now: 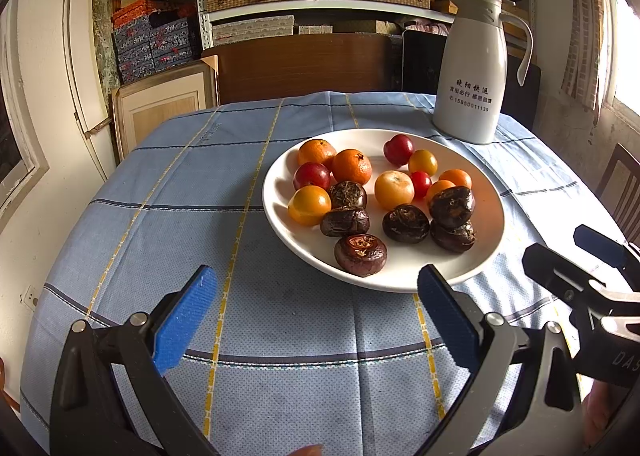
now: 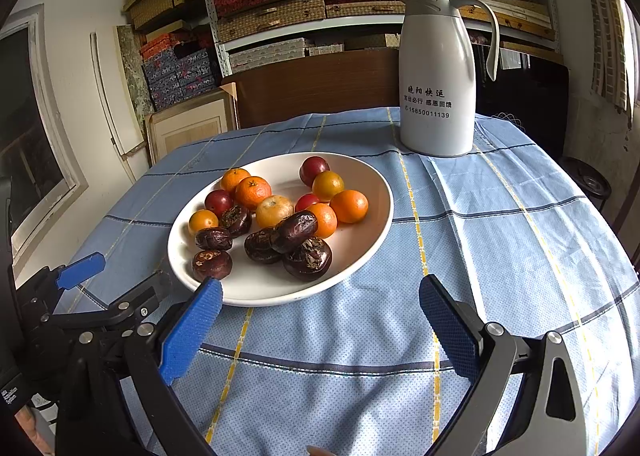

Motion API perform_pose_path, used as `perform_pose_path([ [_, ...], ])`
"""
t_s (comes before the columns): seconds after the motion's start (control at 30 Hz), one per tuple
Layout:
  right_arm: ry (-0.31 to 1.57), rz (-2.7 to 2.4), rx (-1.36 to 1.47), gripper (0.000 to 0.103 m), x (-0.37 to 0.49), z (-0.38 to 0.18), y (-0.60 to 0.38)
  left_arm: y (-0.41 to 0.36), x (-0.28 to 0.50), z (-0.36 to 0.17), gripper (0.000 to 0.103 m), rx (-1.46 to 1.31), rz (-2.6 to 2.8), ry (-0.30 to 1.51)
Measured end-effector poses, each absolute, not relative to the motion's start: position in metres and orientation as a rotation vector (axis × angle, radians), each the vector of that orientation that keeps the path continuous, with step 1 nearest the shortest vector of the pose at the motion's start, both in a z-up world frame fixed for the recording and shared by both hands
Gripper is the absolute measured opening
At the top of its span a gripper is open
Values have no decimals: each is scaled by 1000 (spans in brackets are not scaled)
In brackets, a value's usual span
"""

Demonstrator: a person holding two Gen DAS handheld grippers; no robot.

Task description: Organize fruits

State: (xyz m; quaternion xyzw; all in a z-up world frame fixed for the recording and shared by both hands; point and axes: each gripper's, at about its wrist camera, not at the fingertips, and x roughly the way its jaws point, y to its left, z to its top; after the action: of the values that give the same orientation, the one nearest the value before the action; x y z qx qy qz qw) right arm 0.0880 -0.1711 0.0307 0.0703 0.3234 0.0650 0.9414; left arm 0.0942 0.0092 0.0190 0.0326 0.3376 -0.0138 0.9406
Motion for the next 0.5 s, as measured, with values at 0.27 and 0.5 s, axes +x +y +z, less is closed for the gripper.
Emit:
perform_pose_path([
  [0.27, 661, 133, 139, 99, 89, 31, -171, 7, 94, 18, 98, 73, -30, 690],
  [0.5, 661, 134, 138, 99, 88, 31, -170, 8, 94, 18, 99, 73, -31, 691],
])
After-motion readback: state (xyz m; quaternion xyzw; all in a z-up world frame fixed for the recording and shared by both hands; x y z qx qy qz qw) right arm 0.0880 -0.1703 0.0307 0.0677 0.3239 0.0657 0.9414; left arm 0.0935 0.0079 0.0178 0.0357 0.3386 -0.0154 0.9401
